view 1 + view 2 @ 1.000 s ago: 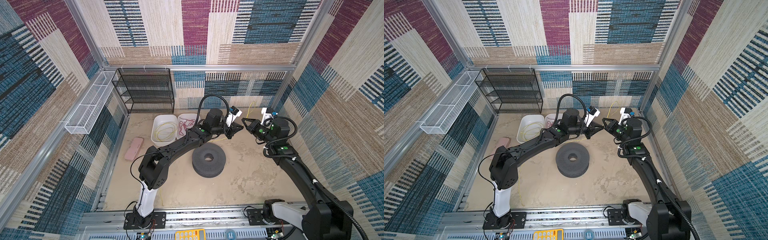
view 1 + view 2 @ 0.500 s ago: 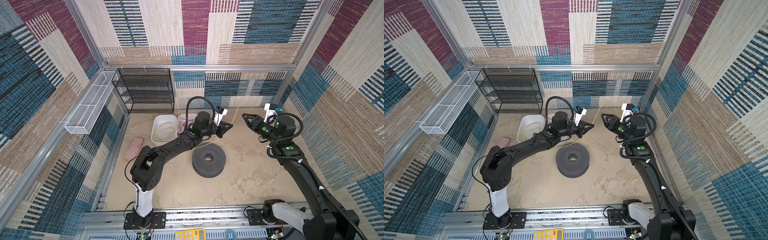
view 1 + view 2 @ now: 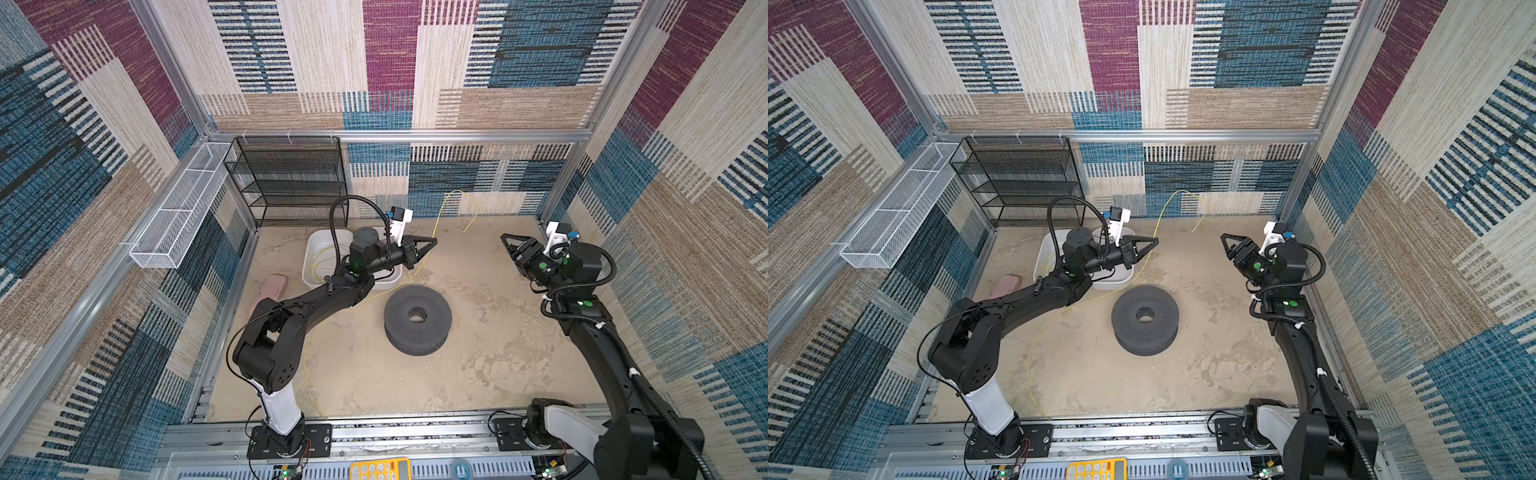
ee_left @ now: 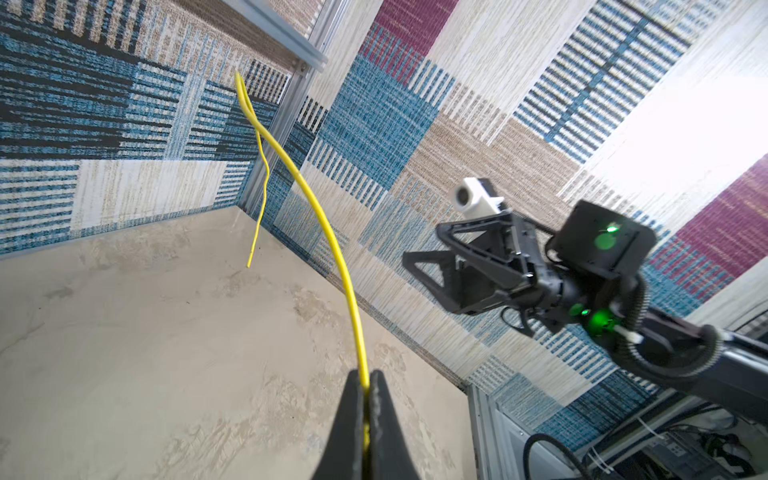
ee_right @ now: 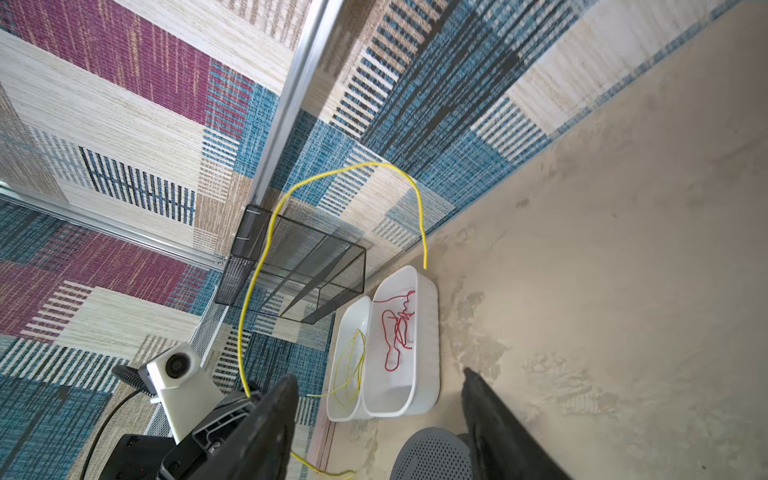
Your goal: Wrap the cables
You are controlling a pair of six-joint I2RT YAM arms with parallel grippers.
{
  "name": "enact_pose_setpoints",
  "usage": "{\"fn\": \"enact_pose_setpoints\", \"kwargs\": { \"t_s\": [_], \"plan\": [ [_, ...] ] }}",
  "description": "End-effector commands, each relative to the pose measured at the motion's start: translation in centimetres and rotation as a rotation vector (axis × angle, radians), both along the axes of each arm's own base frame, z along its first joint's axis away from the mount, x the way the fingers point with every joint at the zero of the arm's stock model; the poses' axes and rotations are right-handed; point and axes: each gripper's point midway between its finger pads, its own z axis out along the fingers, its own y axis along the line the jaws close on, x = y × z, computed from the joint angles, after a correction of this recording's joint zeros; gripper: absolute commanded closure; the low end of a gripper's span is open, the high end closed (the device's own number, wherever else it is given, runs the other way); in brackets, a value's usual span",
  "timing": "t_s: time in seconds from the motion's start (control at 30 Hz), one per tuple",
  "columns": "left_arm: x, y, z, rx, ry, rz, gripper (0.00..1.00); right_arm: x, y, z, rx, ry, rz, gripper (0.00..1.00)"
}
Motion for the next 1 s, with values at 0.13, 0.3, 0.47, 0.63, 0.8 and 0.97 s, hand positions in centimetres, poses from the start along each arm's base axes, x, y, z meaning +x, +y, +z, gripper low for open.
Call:
{"fn": "enact_pose_setpoints", "kwargs": {
  "t_s": [0.13, 0.3, 0.47, 0.63, 0.8, 0.97],
  "plan": [
    [-2.7, 1.2, 3.1, -0.075, -0.054, -0.044, 1.00, 2.2, 2.0, -0.8, -0.038, -0.060, 0.150, 0.41],
    [-3.4, 1.4, 3.4, -0.081, -0.044, -0.058, 1.00, 3.3, 3.2, -0.7, -0.112, -0.076, 0.172, 0.47],
    [-3.8, 1.7, 3.8, -0.090, -0.045, -0.052, 1.00, 4.2, 4.2, -1.0, -0.189, -0.068, 0.152, 0.54],
    [-4.2, 1.9, 4.6, -0.101, -0.051, -0.057, 1.00, 5.1, 4.0, -2.4, -0.208, -0.037, 0.131, 0.59],
    [-4.5, 2.0, 4.7, -0.105, -0.045, -0.065, 1.00, 5.8, 4.3, -2.6, -0.209, -0.036, 0.146, 0.65],
    [-4.5, 1.9, 4.4, -0.107, -0.038, -0.064, 1.00, 5.8, 4.7, -2.3, -0.210, -0.052, 0.167, 0.66]
  ]
}}
